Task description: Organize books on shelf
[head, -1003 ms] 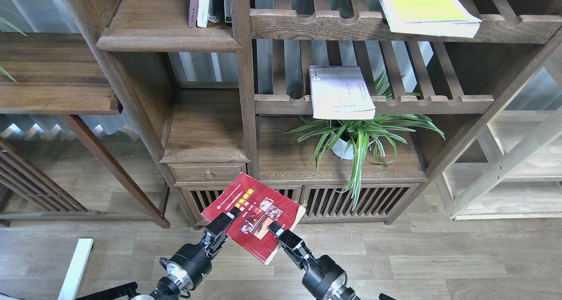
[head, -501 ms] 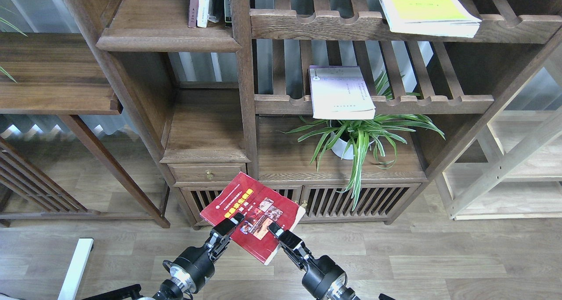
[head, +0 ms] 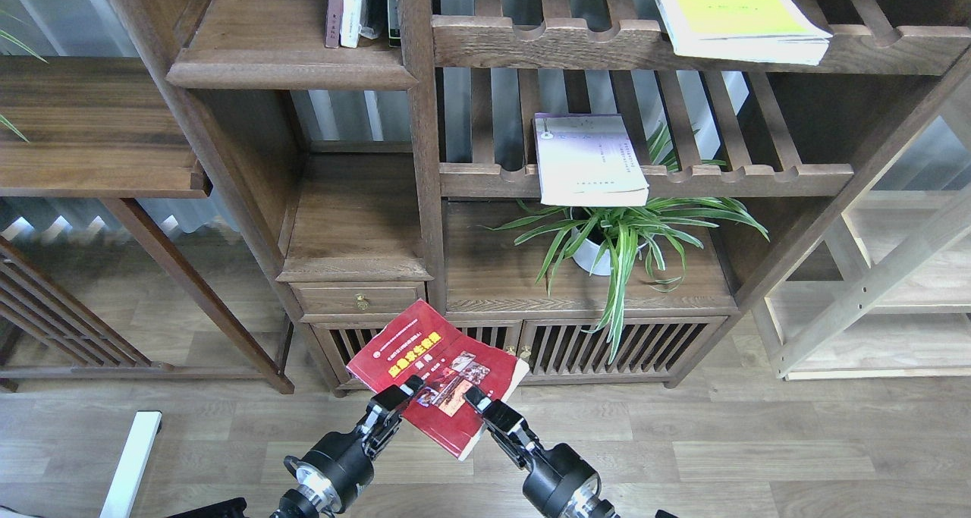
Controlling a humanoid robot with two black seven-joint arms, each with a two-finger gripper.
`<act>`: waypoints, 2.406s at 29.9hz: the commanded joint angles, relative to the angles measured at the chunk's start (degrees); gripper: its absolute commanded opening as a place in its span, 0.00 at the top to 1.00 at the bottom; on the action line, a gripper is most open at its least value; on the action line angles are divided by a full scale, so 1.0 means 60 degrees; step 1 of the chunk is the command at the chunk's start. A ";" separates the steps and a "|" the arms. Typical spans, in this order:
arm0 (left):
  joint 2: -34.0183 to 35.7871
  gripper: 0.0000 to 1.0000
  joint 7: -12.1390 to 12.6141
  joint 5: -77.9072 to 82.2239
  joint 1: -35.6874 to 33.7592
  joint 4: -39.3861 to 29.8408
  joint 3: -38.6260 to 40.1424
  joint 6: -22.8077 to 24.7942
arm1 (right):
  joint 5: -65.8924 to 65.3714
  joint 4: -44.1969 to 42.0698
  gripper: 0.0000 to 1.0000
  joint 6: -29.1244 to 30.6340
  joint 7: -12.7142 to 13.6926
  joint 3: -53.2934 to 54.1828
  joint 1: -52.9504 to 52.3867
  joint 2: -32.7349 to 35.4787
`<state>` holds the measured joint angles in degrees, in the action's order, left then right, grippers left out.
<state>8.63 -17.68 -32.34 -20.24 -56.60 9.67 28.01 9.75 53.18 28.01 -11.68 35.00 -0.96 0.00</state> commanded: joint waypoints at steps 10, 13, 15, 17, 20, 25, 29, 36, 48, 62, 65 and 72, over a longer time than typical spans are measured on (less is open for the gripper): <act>0.0115 0.92 -0.0085 -0.0015 0.0107 -0.0132 0.0000 -0.0002 | -0.0028 -0.0045 0.90 -0.0001 -0.0002 0.0142 0.0131 0.0000; 0.0231 0.95 -0.0320 -0.0001 0.0107 -0.0132 0.0015 -0.0002 | -0.0028 -0.0045 0.88 -0.0001 -0.0002 0.0143 0.0204 0.0000; 0.0305 0.95 -0.0349 -0.0001 0.0107 -0.0132 0.0015 -0.0002 | -0.0028 -0.0060 0.87 -0.0001 -0.0002 0.0128 0.0204 0.0000; 0.0320 0.95 -0.0364 -0.0001 0.0092 -0.0132 0.0015 -0.0002 | -0.0028 -0.0060 0.87 -0.0001 -0.0002 0.0128 0.0204 0.0000; 0.0320 0.96 -0.0364 0.0014 0.0092 -0.0147 0.0015 -0.0002 | -0.0042 -0.0074 0.85 -0.0001 -0.0002 0.0128 0.0204 0.0000; 0.0320 0.96 -0.0349 0.0058 0.0107 -0.0147 -0.0029 -0.0002 | -0.0042 -0.0104 0.81 -0.0001 0.0013 0.0143 0.0204 0.0000; 0.0305 0.97 -0.0349 0.0058 0.0092 -0.0147 -0.0175 -0.0002 | -0.0057 -0.0104 0.81 -0.0001 0.0028 0.0128 0.0204 0.0000; 0.0363 0.97 -0.0364 0.0058 0.0121 -0.0162 -0.0190 -0.0002 | -0.0057 -0.0133 0.53 -0.0001 0.0042 0.0157 0.0190 0.0000; 0.0701 0.98 -0.0554 0.0043 0.0151 -0.0060 -0.0073 -0.0002 | -0.0057 -0.0455 0.19 -0.0001 0.0028 0.0450 0.0117 0.0000; 0.1740 0.98 -0.0716 0.0073 -0.0098 0.0205 -0.0526 -0.0002 | 0.0016 -0.0719 0.17 -0.0001 0.0013 0.0846 0.0102 0.0000; 0.1741 0.98 -0.0701 0.0146 -0.0157 0.0379 -0.0761 -0.0002 | 0.0016 -0.0719 0.17 -0.0001 0.0013 0.0846 0.0102 0.0000; 0.1726 0.99 -0.0408 0.0951 -0.0288 0.0615 -0.0879 -0.0002 | 0.0002 -0.0719 0.17 -0.0001 0.0013 0.0846 0.0087 0.0000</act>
<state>19.10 -20.36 -28.66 -21.44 -53.27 4.42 28.01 9.82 48.87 28.00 -11.60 40.08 -0.41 0.00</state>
